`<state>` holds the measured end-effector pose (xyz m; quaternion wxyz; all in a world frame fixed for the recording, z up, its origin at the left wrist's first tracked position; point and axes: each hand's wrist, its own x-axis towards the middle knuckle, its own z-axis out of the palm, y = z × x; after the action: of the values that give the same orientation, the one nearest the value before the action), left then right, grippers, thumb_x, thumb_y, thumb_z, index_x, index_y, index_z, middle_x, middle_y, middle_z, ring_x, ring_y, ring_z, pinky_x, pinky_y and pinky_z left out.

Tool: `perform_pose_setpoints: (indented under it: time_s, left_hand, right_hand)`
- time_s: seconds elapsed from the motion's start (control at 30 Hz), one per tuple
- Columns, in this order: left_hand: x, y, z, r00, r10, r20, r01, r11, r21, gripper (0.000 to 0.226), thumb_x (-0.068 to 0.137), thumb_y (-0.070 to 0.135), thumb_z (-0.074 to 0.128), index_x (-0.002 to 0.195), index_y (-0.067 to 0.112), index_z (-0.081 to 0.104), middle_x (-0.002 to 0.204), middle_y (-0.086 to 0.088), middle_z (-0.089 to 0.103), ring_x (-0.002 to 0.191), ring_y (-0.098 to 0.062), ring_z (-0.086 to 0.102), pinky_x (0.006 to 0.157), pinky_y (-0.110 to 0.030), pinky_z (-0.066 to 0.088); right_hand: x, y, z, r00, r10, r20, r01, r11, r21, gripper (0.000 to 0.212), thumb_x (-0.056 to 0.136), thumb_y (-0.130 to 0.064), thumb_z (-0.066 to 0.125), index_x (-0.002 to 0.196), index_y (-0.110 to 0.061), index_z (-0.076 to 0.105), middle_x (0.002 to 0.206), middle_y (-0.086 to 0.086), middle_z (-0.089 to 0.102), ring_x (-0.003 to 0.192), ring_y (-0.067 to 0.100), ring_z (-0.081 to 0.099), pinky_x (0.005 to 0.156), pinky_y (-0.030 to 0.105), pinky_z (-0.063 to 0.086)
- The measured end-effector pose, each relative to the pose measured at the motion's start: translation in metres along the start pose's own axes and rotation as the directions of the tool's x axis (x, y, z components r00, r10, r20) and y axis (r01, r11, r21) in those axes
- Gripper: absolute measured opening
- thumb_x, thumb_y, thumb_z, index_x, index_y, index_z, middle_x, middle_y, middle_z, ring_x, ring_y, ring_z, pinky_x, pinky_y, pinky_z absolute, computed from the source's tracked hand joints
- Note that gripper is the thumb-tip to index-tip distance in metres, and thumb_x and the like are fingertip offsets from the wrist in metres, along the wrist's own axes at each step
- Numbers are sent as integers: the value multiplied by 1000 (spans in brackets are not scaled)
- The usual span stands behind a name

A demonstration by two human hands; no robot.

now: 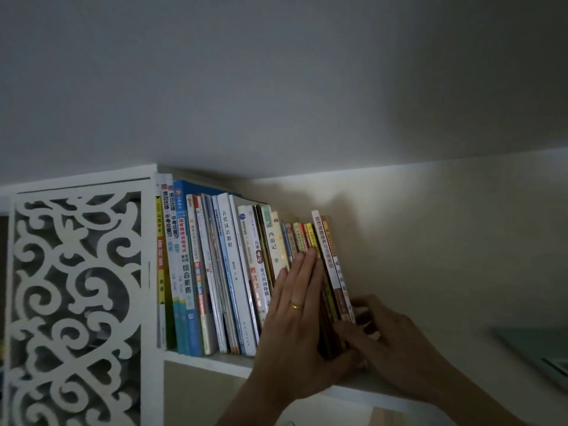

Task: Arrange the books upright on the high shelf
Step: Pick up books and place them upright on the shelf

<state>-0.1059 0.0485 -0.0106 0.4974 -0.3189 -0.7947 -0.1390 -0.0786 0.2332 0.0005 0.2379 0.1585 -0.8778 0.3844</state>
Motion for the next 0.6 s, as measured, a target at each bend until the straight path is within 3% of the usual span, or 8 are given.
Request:
perform_pose_setpoints:
  time_s: [0.1, 0.2, 0.37, 0.43, 0.53, 0.6]
  left_hand:
    - [-2, -2, 3, 1000, 5, -20, -5, 1000, -20, 115, 83, 75, 59, 162, 9, 7, 172, -2, -5, 158, -22, -2, 126, -52, 9]
    - [-3, -5, 4, 999, 12, -35, -13, 1000, -27, 115, 82, 71, 62, 162, 9, 6, 172, -2, -5, 158, -23, -3, 128, -47, 6]
    - [-3, -3, 5, 998, 17, -60, -20, 999, -44, 101, 91, 71, 43, 162, 9, 8, 172, -4, -3, 158, -23, -1, 126, -52, 14]
    - [-4, -3, 4, 997, 12, -72, -16, 999, -51, 99, 93, 68, 48, 162, 8, 10, 172, -4, 0, 158, -23, 0, 126, -51, 13]
    - [-5, -3, 4, 996, 26, -88, -31, 998, -56, 99, 93, 67, 51, 162, 8, 12, 172, -5, 2, 158, -23, 2, 127, -49, 12]
    - [-5, -4, 4, 992, 41, -122, -50, 996, -74, 95, 95, 62, 54, 161, 7, 15, 171, -6, 6, 158, -22, 5, 128, -48, 13]
  right_hand:
    - [-2, -3, -1, 1000, -11, -13, 10, 999, -52, 52, 85, -65, 62, 129, -41, 47, 104, -18, 71, 78, -1, 72, 75, 21, 56]
    - [-1, -4, -1, 999, -44, -16, 42, 994, -100, 53, 84, -67, 59, 131, -46, 45, 104, -18, 73, 77, 0, 72, 79, 26, 58]
    - [-4, -3, -2, 995, -92, -26, 91, 995, -33, 40, 89, -64, 54, 126, -50, 55, 99, -16, 75, 78, 2, 73, 76, 24, 58]
    - [-5, -6, -2, 993, -116, -34, 115, 992, -45, 32, 94, -56, 53, 125, -47, 58, 94, -16, 76, 77, 2, 73, 72, 20, 55]
    - [-7, -6, -3, 988, -132, -79, 126, 989, -80, 17, 101, -47, 48, 109, -42, 62, 81, -14, 74, 71, 5, 71, 67, 24, 52]
    - [-8, -2, -2, 976, -132, -174, 114, 987, -111, 28, 100, -53, 39, 101, -36, 62, 77, -8, 72, 67, 10, 67, 65, 31, 52]
